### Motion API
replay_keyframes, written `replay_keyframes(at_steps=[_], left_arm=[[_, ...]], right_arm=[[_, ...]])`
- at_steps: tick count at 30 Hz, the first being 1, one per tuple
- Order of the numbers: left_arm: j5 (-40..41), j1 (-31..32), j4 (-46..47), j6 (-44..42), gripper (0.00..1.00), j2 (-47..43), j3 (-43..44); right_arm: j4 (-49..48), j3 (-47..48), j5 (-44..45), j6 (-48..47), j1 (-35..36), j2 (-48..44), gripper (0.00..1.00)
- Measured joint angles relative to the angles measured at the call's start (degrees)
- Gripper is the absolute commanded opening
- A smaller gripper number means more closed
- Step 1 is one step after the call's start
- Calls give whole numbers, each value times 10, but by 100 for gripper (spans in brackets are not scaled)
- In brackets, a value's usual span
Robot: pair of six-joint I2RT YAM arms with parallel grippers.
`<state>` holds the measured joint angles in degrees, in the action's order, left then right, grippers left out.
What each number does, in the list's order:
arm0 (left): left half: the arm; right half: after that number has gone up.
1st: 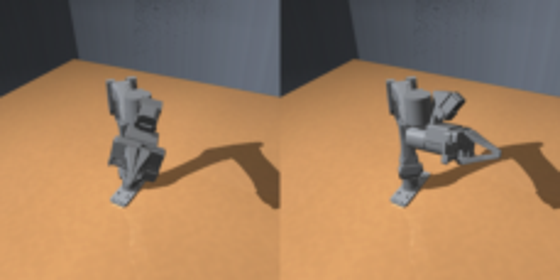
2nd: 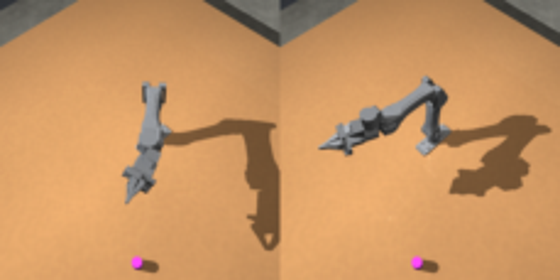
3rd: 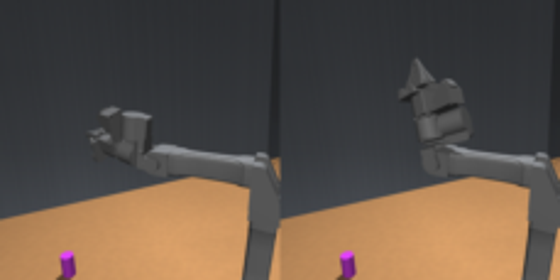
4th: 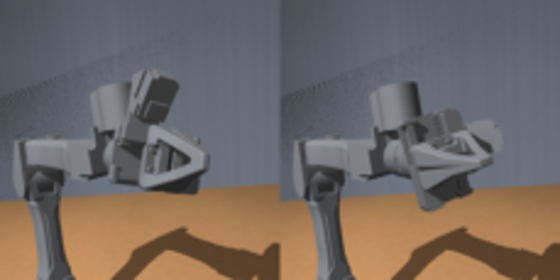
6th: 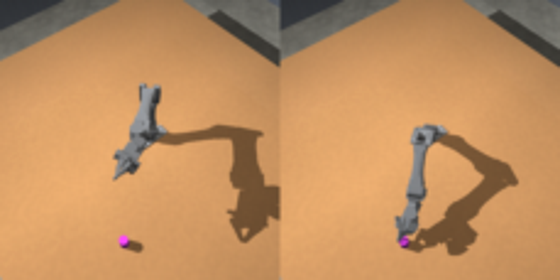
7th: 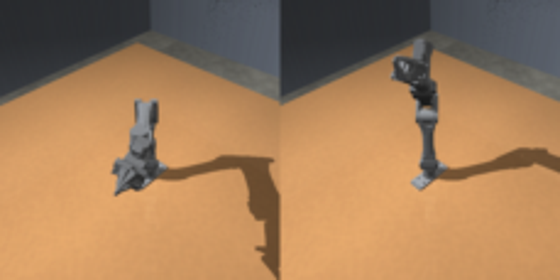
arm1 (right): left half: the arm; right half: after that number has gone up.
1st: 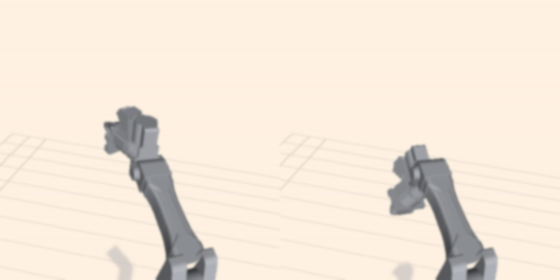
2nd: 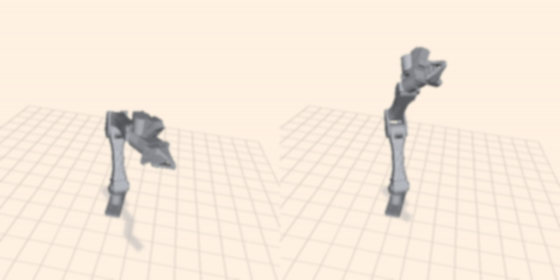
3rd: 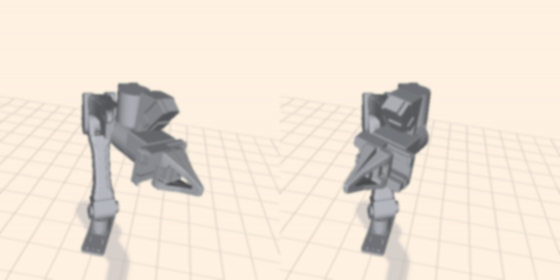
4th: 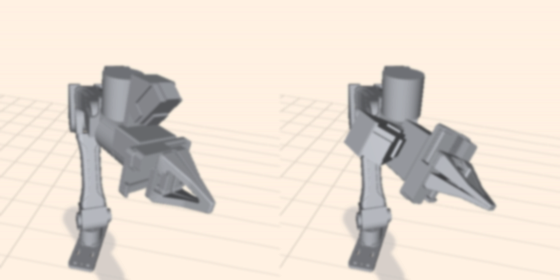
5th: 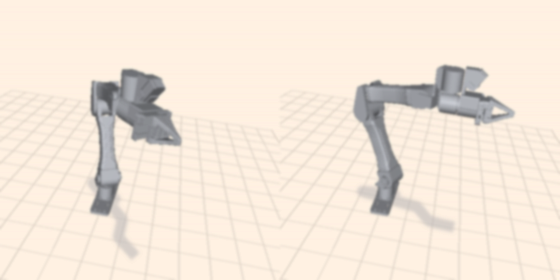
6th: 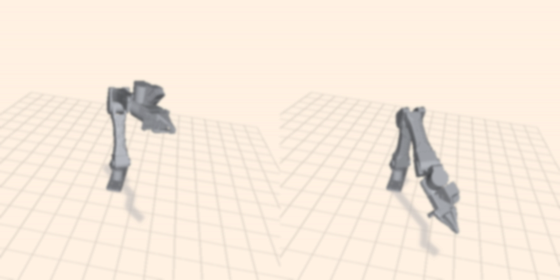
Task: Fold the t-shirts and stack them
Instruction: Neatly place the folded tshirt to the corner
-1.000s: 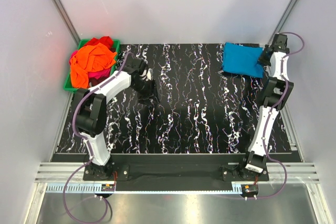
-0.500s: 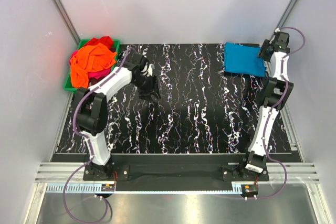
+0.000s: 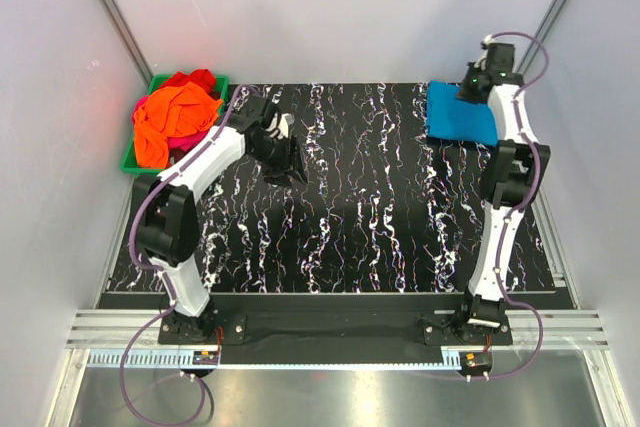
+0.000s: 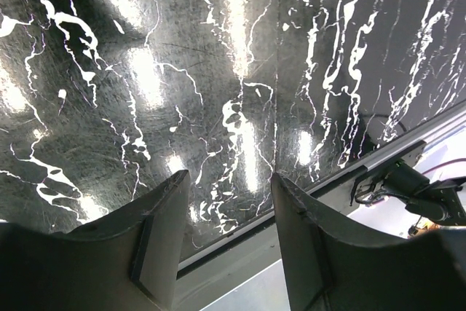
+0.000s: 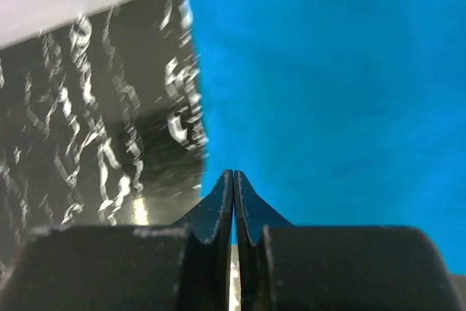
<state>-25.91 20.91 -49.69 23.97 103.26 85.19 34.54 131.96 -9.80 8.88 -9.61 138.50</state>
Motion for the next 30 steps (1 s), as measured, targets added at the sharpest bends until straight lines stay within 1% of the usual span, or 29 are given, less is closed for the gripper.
replay_keyframes(at_steps=[3,7,13,17,19,22,23,25,26,28,29,30], left_arm=[[0,0,0,0,53,-10,-1],[0,0,3,0,53,-20,-7],[-2,0,5,0,53,-20,-12],[-4,0,0,0,53,-20,-9],[-4,0,0,1,53,-20,-3],[-6,0,-3,3,53,-22,5],[-7,0,-4,5,54,-25,6],[-7,0,-5,7,55,-37,6],[-7,0,-4,10,56,-50,5],[-10,-1,2,19,57,-79,1],[-12,-2,11,26,58,-100,-5],[-15,-3,21,34,59,-126,-13]], right_arm=[[-5,-24,-21,12,21,2,6],[-3,-44,-38,19,21,23,5],[-4,-108,-60,13,27,28,5],[1,-127,-62,1,43,23,6],[17,-131,-60,-3,47,11,7],[50,-137,-53,-3,51,-17,13],[65,-142,-51,-1,52,-32,21],[101,-148,-42,6,55,-76,27],[126,-156,-35,10,56,-113,38],[140,-175,-31,23,59,-162,51],[151,-200,-31,34,62,-206,72],[161,-229,-32,49,66,-257,83]])
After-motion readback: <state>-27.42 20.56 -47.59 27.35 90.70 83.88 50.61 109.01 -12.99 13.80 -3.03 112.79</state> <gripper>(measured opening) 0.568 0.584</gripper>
